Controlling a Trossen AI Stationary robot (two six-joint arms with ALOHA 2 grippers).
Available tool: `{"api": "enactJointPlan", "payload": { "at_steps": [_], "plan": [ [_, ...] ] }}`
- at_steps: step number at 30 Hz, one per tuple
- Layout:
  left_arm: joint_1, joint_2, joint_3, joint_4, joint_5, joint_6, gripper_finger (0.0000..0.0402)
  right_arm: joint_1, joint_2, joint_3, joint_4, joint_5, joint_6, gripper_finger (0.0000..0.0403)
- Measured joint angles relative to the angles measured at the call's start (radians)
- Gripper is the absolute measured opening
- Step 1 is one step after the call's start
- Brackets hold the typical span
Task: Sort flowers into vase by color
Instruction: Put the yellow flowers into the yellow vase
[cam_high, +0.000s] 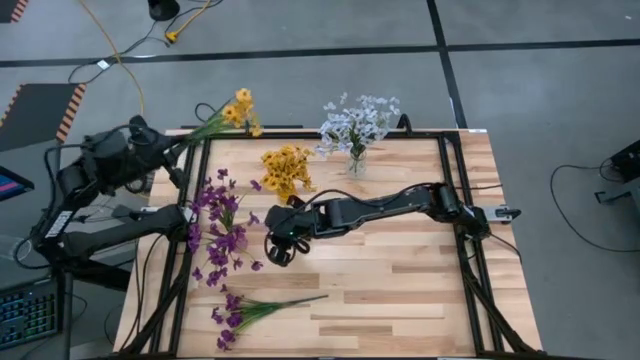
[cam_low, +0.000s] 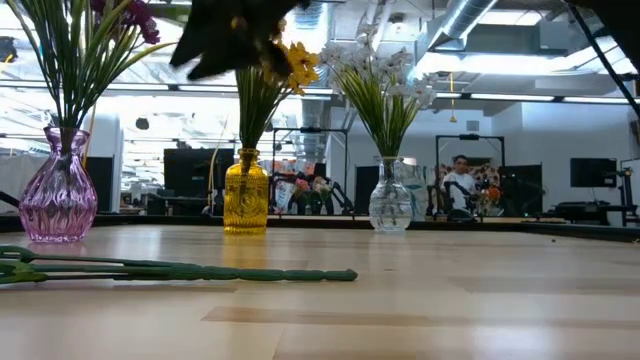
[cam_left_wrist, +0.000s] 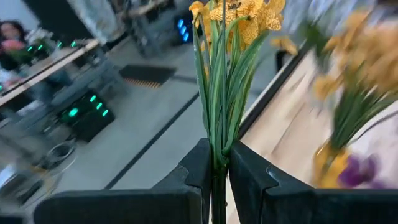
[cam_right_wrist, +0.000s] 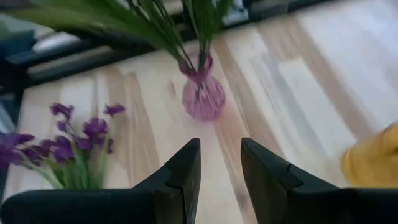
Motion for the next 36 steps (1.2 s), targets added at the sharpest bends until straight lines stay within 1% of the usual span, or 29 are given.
{"api": "enactJointPlan", "payload": {
  "at_steps": [8,13,16,20,24,28,32,36],
  "plan": [
    [0.000,0.000,0.020,0.161,0.191,-0.079,0.0032,-0.001,-0.139,0.000,-0.023,0.015,-0.056,0.0141],
    [0.000,0.000,0.020,0.257,0.356,-0.143,0.0032,0.006,-0.219,0.000,-0.031,0.115,-0.141,0.0141],
    [0.000,0.000,0.020,0.324,0.453,-0.189,0.0032,0.007,-0.246,0.000,0.042,0.160,-0.208,0.0141],
    [0.000,0.000,0.020,0.405,0.565,-0.243,0.0032,-0.002,-0.253,0.000,0.214,0.160,-0.314,0.0141],
    [0.000,0.000,0.020,0.464,0.639,-0.287,0.0032,-0.011,-0.252,0.000,0.371,0.160,-0.415,0.0141],
    [0.000,0.001,0.016,0.508,0.696,-0.316,0.0032,-0.023,-0.252,0.000,0.469,0.159,-0.467,0.0141],
    [0.000,0.001,-0.028,0.609,0.748,-0.351,0.0032,-0.036,-0.251,0.000,0.508,0.149,-0.468,0.0141],
    [0.000,0.001,-0.102,0.743,0.784,-0.403,0.0032,-0.049,-0.250,0.000,0.512,0.108,-0.468,0.0141]
  ]
}}
